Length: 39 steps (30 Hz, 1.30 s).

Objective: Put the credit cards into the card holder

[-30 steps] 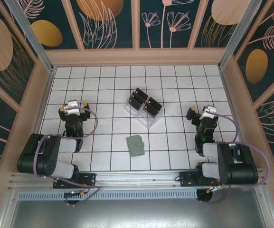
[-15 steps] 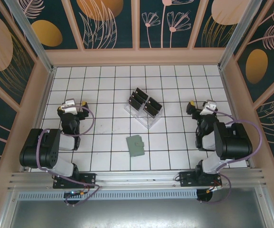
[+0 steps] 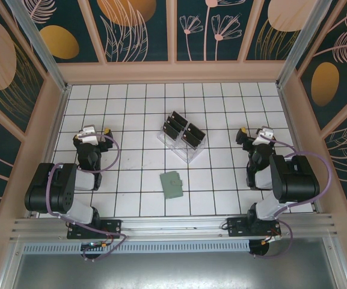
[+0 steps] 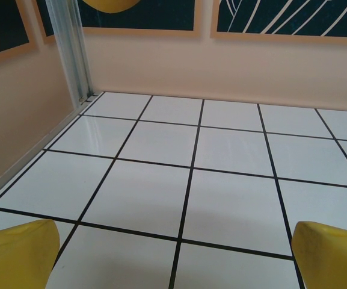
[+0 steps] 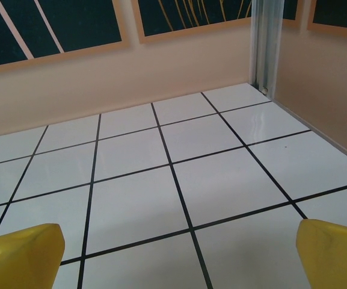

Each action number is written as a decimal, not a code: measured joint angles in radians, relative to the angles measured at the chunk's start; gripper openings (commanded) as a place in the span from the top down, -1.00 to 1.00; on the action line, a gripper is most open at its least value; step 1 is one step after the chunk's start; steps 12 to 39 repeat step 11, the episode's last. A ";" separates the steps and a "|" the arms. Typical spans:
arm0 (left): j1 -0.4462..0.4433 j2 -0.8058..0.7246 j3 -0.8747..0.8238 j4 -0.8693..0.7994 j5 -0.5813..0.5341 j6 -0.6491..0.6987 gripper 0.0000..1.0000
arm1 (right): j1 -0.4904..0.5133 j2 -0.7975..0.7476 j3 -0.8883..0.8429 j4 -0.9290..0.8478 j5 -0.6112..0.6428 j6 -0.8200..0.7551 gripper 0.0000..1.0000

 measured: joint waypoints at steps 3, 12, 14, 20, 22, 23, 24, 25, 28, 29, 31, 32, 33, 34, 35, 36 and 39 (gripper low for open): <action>0.000 0.000 0.000 0.000 0.000 0.000 -0.98 | 0.000 0.000 0.000 0.000 0.000 0.000 -0.98; 0.000 0.000 0.000 0.000 0.003 0.000 -0.98 | -0.013 0.000 0.002 -0.027 -0.066 -0.002 -0.98; 0.000 0.000 0.000 0.000 0.003 0.000 -0.98 | -0.013 0.000 0.002 -0.027 -0.066 -0.002 -0.98; 0.000 0.000 0.000 0.000 0.003 0.000 -0.98 | -0.013 0.000 0.002 -0.027 -0.066 -0.002 -0.98; 0.000 0.000 0.000 0.000 0.003 0.000 -0.98 | -0.013 0.000 0.002 -0.027 -0.066 -0.002 -0.98; 0.000 0.000 0.000 0.000 0.003 0.000 -0.98 | -0.013 0.000 0.002 -0.027 -0.066 -0.002 -0.98; 0.000 0.000 0.000 0.000 0.003 0.000 -0.98 | -0.013 0.000 0.002 -0.027 -0.066 -0.002 -0.98; 0.000 0.000 0.000 0.000 0.003 0.000 -0.98 | -0.013 0.000 0.002 -0.027 -0.066 -0.002 -0.98; 0.000 0.000 0.000 0.000 0.003 0.000 -0.98 | -0.013 0.000 0.002 -0.027 -0.066 -0.002 -0.98; 0.000 0.000 0.000 0.000 0.003 0.000 -0.98 | -0.013 0.000 0.002 -0.027 -0.066 -0.002 -0.98; 0.000 0.000 0.000 0.000 0.003 0.000 -0.98 | -0.013 0.000 0.002 -0.027 -0.066 -0.002 -0.98; 0.000 0.000 0.000 0.000 0.003 0.000 -0.98 | -0.013 0.000 0.002 -0.027 -0.066 -0.002 -0.98; 0.000 0.000 0.000 0.000 0.003 0.000 -0.98 | -0.013 0.000 0.002 -0.027 -0.066 -0.002 -0.98; 0.000 0.000 0.000 0.000 0.003 0.000 -0.98 | -0.013 0.000 0.002 -0.027 -0.066 -0.002 -0.98; 0.000 0.000 0.000 0.000 0.003 0.000 -0.98 | -0.013 0.000 0.002 -0.027 -0.066 -0.002 -0.98; 0.000 0.000 0.000 0.000 0.003 0.000 -0.98 | -0.013 0.000 0.002 -0.027 -0.066 -0.002 -0.98; 0.000 0.000 0.000 0.000 0.003 0.000 -0.98 | -0.013 0.000 0.002 -0.027 -0.066 -0.002 -0.98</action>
